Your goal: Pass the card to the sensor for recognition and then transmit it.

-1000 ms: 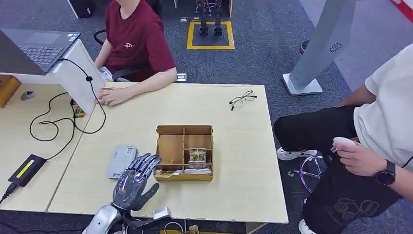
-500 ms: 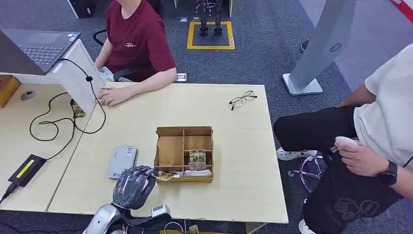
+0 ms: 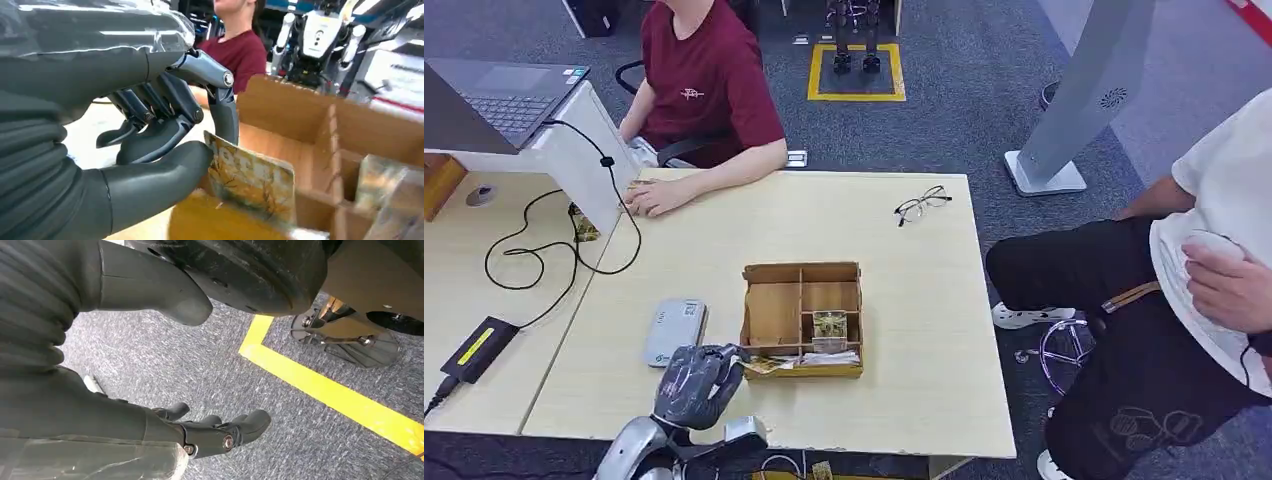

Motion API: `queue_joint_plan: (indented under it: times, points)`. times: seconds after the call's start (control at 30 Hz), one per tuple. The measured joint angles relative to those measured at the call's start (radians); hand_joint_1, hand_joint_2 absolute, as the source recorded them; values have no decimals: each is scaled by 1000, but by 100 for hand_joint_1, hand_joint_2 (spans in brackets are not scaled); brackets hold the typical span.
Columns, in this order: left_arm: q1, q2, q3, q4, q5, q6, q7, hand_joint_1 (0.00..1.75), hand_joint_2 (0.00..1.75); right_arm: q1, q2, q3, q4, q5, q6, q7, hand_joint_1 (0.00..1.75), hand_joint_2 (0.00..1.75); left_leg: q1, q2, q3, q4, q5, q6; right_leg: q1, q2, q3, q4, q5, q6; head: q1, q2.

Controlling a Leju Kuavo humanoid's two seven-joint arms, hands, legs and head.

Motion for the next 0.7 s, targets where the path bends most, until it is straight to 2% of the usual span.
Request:
queue_joint_plan:
  times: [0.1, 0.23, 0.43, 0.57, 0.7]
  points:
    - [-2, 2, 3, -66, 51, -35, -4, 175, 175, 0, 0, -4, 0, 0, -1, 2, 0, 175, 0, 0, 0, 0, 0, 0, 0, 0, 0, 0, 0, 0, 0, 0]
    - [-2, 5, 6, -134, 90, -48, -10, 175, 175, 2, 0, -9, 0, -4, -2, 3, 0, 175, 0, 0, 0, 0, 0, 0, 0, 0, 0, 0, 0, 0, 0, 0]
    - [-21, 40, 20, -271, 146, -93, -2, 175, 175, 5, 2, -17, 0, -6, 0, 0, 0, 175, 0, 0, 0, 0, 0, 0, 0, 0, 0, 0, 0, 0, 0, 0]
    - [-25, 57, 31, -303, 129, -93, 23, 175, 175, 5, 3, -22, 0, -5, 1, 4, 0, 175, 0, 0, 0, 0, 0, 0, 0, 0, 0, 0, 0, 0, 0, 0]
    - [-26, 66, 40, -312, 125, -92, 23, 175, 175, 5, 5, -25, 0, -5, 1, 5, 0, 175, 0, 0, 0, 0, 0, 0, 0, 0, 0, 0, 0, 0, 0, 0]
